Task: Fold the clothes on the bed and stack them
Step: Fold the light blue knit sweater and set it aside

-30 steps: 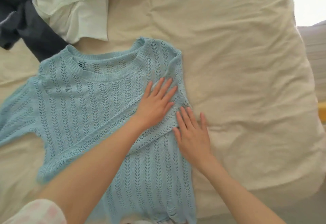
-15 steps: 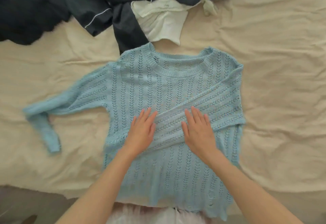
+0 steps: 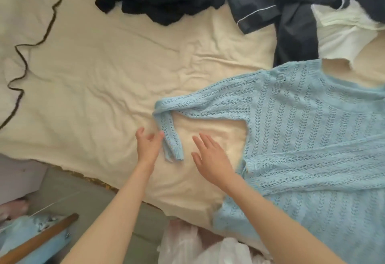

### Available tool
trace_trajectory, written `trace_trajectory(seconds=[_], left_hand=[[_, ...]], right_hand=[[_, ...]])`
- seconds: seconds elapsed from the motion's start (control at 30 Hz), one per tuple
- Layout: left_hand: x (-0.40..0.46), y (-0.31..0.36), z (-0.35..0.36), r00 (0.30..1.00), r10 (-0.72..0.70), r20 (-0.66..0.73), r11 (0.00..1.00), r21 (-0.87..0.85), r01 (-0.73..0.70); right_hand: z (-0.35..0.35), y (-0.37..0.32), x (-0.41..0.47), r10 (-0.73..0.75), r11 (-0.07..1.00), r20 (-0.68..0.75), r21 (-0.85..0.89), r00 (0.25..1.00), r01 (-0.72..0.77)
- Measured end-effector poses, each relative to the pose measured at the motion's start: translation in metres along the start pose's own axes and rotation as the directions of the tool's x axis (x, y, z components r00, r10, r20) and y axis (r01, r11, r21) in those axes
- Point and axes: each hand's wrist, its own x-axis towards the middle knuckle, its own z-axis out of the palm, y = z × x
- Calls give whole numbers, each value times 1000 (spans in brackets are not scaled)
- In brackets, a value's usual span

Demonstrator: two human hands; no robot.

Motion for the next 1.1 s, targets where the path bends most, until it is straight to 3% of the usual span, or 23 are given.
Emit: trace_trajectory(seconds=[0.1, 0.2, 0.33, 0.47, 0.57, 0.7, 0.83, 0.93, 1.0, 1.1], left_hand=[[17, -2, -1, 992, -32, 120, 999, 9, 32], [23, -1, -2, 992, -16, 125, 1000, 3, 16], [33, 16, -44, 985, 107, 136, 994, 0, -108], [53, 36, -122, 987, 8, 160, 997, -74, 4], [75, 38, -159, 993, 76, 84, 994, 75, -83], [92, 14, -163, 987, 153, 39, 911, 382, -157], [91, -19, -155, 976, 218, 16, 878, 434, -203], [91, -29, -154, 966, 259, -3, 900, 364, -240], [93, -31, -155, 972, 222, -74, 935, 299, -190], [93, -29, -158, 988, -86, -125, 990, -121, 71]], right_hand=[[-3, -19, 18, 42, 997, -79, 61, 996, -38], [-17, -27, 35, 69, 997, -192, 45, 979, -62], [-34, -27, 58, 84, 989, -161, -106, 983, -102], [-33, -35, 73, 45, 971, -95, -230, 994, -66], [-21, -44, 87, 24, 954, -68, -296, 997, -43], [-1, -50, 100, 12, 908, -57, -417, 998, -34], [12, -54, 104, -24, 895, -42, -446, 999, 3], [17, -58, 102, -88, 890, 4, -449, 996, 80], [21, -63, 99, -119, 888, 52, -441, 992, 129], [27, -74, 95, -167, 885, 162, -410, 972, 221]])
